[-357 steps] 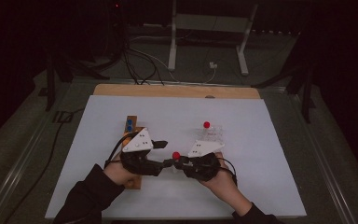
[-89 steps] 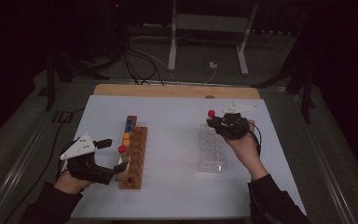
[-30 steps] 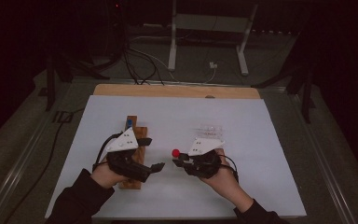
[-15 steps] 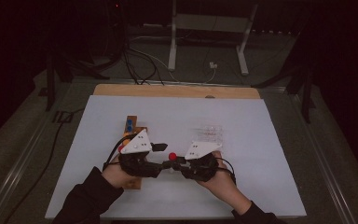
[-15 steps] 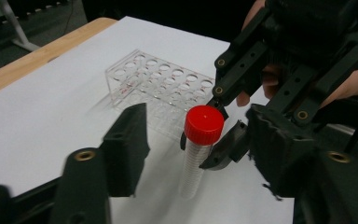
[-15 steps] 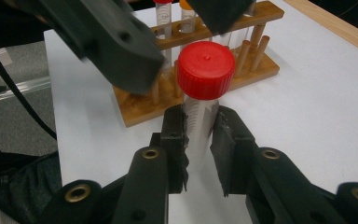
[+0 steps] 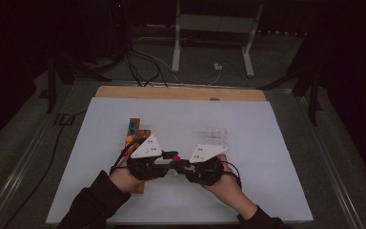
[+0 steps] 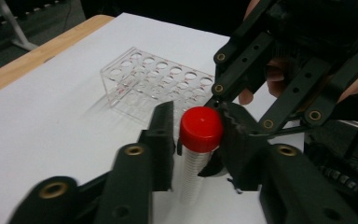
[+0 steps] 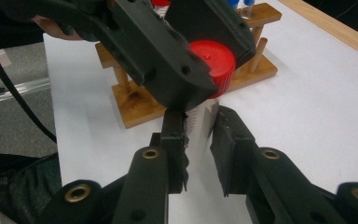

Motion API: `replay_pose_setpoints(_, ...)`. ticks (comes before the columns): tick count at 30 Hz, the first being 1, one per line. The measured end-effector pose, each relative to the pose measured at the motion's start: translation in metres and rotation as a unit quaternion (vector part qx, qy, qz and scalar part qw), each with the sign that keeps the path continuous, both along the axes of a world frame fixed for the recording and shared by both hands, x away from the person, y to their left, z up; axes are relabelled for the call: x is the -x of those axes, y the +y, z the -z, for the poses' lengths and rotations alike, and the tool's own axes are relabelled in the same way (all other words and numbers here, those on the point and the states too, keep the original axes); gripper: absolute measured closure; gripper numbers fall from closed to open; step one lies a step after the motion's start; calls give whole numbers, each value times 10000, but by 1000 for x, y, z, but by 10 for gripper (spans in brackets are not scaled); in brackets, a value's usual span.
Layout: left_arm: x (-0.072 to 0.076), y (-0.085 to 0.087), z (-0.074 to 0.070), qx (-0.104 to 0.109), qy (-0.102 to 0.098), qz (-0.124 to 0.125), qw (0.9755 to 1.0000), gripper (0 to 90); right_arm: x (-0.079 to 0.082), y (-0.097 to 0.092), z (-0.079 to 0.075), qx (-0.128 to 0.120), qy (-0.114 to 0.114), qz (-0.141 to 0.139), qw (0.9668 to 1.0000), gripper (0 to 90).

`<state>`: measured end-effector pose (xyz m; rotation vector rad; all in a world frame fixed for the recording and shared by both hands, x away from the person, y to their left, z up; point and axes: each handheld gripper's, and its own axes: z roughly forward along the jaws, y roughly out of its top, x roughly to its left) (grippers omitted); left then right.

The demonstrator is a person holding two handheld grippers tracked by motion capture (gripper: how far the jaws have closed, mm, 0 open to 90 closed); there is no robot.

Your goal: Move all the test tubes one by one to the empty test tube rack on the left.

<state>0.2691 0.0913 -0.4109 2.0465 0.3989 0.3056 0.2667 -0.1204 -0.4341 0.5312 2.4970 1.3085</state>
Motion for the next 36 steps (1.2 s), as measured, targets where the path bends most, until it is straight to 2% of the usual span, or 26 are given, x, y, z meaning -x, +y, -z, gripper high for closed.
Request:
replay_pose_setpoints(6, 0, -1, 0, -95, -75, 46, 9999, 715, -1, 0, 1, -20, 58, 4, 10000, 752)
replay_pose_setpoints(8, -1, 0, -2, -88, -28, 49, 9999, 716, -1, -1, 1, -45, 54, -6, 10000, 752)
replay_pose_setpoints(15, -1, 2, -6, -28, -89, 59, 9999, 719, -1, -2, -2, -136, 11, -8, 9999, 739)
replay_pose_setpoints(20, -1, 8, -13, 5, -116, -2, 9999, 720, -1, -6, -5, -180, -29, 68, 9998, 647)
replay_pose_setpoints(25, 0, 17, -19, 50, -191, -141, 9997, 720, 0, -14, -7, -267, -48, 116, 9996, 604)
replay_pose_setpoints(29, 1, 24, -25, 48, -283, -270, 9992, 720, 1, -20, -8, -321, -54, 133, 9994, 524)
replay_pose_setpoints(36, 2, 40, -35, 122, -337, -464, 9983, 720, 3, -29, -10, -350, -155, 322, 9987, 368)
